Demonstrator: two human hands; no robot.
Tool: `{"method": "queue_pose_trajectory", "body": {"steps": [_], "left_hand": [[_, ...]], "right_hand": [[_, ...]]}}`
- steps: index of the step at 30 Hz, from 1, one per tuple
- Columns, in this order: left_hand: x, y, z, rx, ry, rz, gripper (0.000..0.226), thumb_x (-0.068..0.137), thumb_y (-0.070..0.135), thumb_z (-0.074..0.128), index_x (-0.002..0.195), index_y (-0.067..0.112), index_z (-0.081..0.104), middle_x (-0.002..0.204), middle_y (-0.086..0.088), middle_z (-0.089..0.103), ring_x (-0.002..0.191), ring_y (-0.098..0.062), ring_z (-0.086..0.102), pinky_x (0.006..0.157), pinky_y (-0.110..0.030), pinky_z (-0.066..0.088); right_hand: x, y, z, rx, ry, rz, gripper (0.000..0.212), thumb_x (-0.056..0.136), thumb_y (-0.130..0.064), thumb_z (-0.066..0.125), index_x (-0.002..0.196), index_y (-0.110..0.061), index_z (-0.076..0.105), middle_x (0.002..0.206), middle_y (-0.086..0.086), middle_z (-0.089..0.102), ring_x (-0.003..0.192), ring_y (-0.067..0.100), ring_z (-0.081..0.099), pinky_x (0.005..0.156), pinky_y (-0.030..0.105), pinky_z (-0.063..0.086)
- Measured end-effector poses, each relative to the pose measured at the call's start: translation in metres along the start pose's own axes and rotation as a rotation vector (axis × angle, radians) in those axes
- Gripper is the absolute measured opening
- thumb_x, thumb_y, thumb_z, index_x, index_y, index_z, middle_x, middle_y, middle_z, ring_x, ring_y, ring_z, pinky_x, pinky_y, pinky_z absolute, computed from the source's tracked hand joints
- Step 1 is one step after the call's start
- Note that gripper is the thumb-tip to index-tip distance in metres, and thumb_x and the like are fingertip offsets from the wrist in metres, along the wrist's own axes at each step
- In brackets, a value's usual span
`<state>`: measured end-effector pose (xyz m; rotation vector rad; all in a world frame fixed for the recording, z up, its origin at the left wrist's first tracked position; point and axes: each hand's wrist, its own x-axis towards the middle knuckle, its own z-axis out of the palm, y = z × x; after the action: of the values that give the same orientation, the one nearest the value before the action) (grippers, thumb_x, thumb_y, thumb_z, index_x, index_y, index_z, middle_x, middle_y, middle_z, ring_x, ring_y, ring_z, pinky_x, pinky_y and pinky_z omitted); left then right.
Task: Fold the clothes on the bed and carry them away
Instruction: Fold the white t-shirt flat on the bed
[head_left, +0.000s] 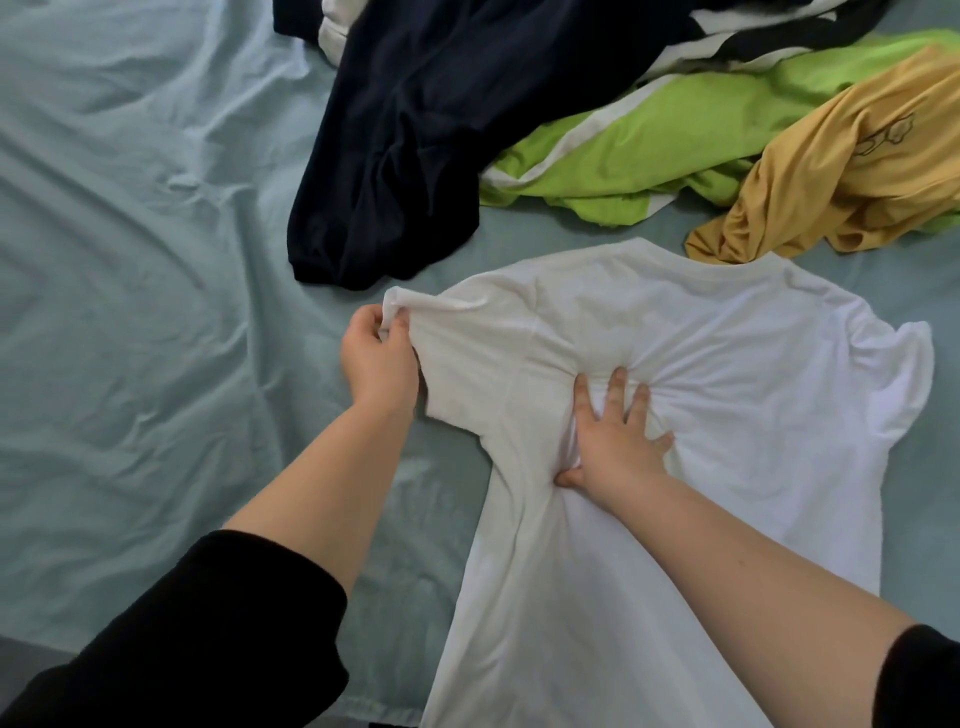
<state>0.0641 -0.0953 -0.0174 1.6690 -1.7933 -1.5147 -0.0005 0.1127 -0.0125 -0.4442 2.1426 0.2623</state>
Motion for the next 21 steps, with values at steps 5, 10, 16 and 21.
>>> {"method": "queue_pose_trajectory", "body": {"steps": [5,10,16,21], "left_hand": [[0.008,0.003,-0.006,0.033,-0.111,-0.162,0.022,0.088,0.026,0.055,0.107,0.015,0.061,0.083,0.008,0.061,0.075,-0.010,0.056,0.062,-0.022,0.043],[0.026,0.026,-0.005,0.217,-0.258,-0.160,0.031,0.081,0.042,0.070,0.080,0.011,0.063,0.080,-0.005,0.063,0.076,-0.020,0.058,0.069,-0.031,0.046],[0.033,0.026,-0.018,-0.006,-0.175,-0.204,0.014,0.093,0.013,0.058,0.103,0.015,0.066,0.096,-0.005,0.069,0.092,-0.021,0.068,0.083,-0.036,0.057],[0.013,0.009,-0.030,0.036,-0.309,-0.371,0.032,0.084,0.044,0.070,0.095,0.014,0.064,0.093,0.001,0.072,0.081,-0.007,0.068,0.068,-0.025,0.053]], "right_hand": [[-0.003,0.000,-0.001,0.004,-0.002,0.002,0.122,0.077,-0.049,0.074,0.150,-0.030,-0.022,0.153,0.011,-0.036,0.144,0.039,-0.024,0.109,0.071,0.017],[-0.003,0.000,-0.001,0.014,0.011,-0.002,0.121,0.077,-0.050,0.074,0.150,-0.031,-0.022,0.154,0.009,-0.036,0.144,0.039,-0.024,0.109,0.071,0.017],[-0.013,0.007,-0.029,-0.058,0.040,-0.048,0.092,0.078,-0.060,0.066,0.150,-0.023,0.021,0.158,0.017,0.014,0.142,0.038,0.024,0.103,0.050,0.039],[0.016,-0.016,-0.111,0.303,0.429,-0.188,0.034,0.095,-0.048,0.048,0.113,-0.025,0.064,0.107,0.003,0.068,0.095,0.026,0.061,0.071,0.032,0.043]]}}
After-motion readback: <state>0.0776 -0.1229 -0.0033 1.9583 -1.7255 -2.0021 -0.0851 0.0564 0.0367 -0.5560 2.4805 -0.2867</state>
